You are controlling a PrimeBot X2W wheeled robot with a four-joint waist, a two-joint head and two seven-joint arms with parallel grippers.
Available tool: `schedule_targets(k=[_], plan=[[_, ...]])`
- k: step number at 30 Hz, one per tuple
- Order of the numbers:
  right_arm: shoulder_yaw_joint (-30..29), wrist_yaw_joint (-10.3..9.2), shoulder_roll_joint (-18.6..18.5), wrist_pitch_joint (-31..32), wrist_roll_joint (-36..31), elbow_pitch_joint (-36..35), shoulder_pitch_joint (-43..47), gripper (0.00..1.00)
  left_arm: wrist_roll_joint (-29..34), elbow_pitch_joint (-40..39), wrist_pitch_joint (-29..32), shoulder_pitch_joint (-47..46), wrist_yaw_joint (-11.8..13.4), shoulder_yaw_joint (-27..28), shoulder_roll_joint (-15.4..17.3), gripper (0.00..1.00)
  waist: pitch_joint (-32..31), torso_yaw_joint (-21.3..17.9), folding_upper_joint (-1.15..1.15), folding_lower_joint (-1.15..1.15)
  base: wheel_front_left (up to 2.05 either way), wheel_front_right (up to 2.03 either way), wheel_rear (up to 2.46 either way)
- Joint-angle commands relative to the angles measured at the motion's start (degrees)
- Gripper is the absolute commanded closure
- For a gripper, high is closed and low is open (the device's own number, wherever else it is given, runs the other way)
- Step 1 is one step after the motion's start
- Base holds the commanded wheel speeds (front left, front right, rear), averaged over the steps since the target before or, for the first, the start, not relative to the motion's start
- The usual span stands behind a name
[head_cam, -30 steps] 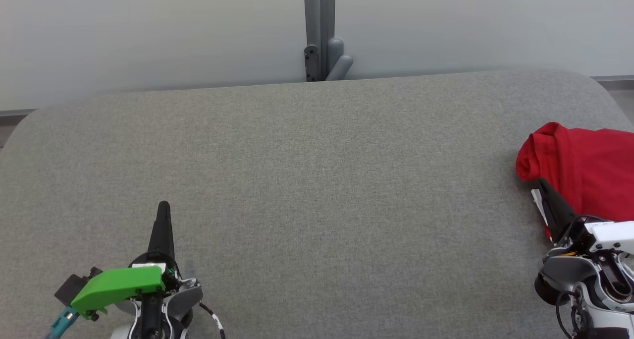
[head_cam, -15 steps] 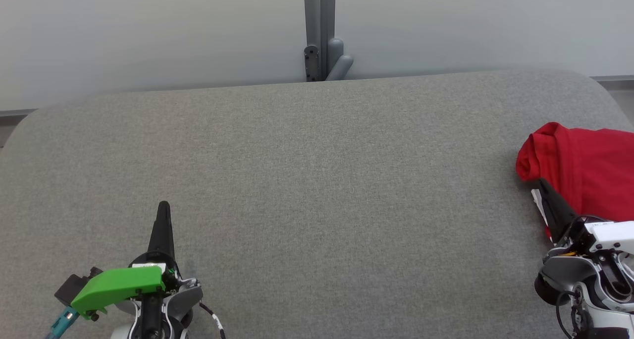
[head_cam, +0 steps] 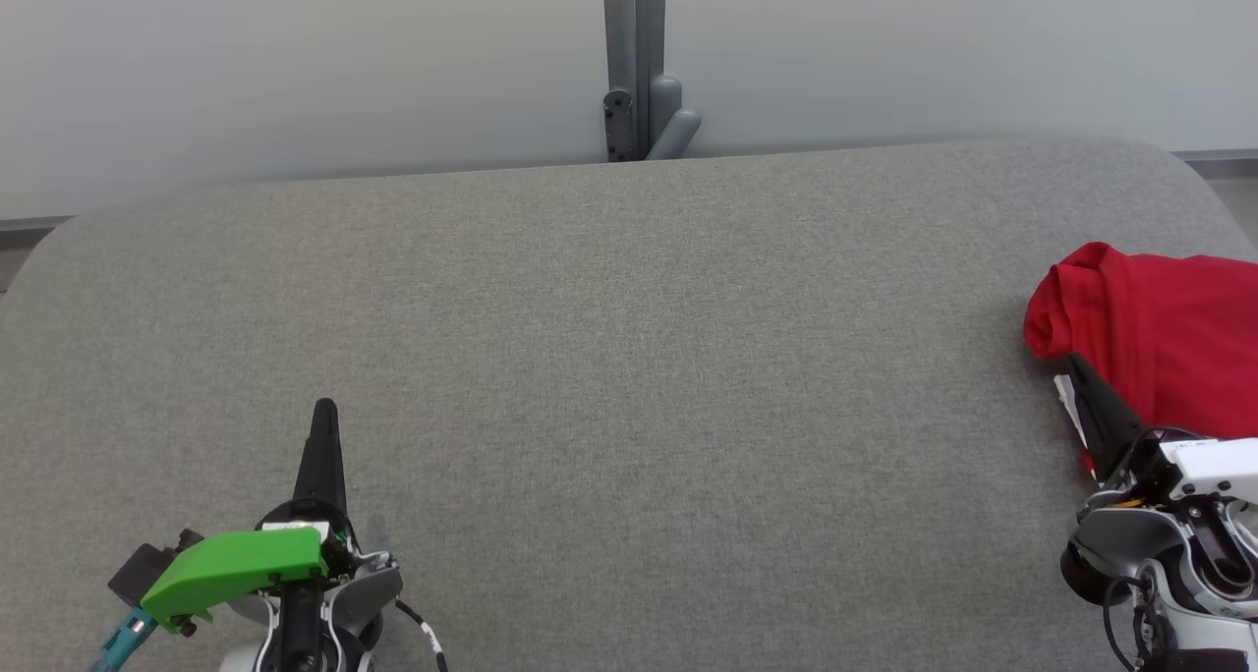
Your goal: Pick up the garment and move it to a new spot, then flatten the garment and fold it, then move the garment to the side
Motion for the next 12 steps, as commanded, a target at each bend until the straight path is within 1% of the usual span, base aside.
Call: schedule_targets(k=[1, 12], plan=[[0.05, 0.02, -0.07, 0.01, 0.29, 0.09, -0.24, 1.0, -0.39, 0.13, 0.14, -0.65, -0.33, 0.13, 0.04, 1.0, 0.0, 0.0, 0.0, 0.0, 0.0, 0.0, 0.0], [0.05, 0.02, -0.08, 0.0, 0.3, 0.09, -0.23, 1.0, -0.39, 0.13, 0.14, -0.65, -0.33, 0.13, 0.04, 1.0, 0.0, 0.0, 0.0, 0.0, 0.0, 0.0, 0.0]])
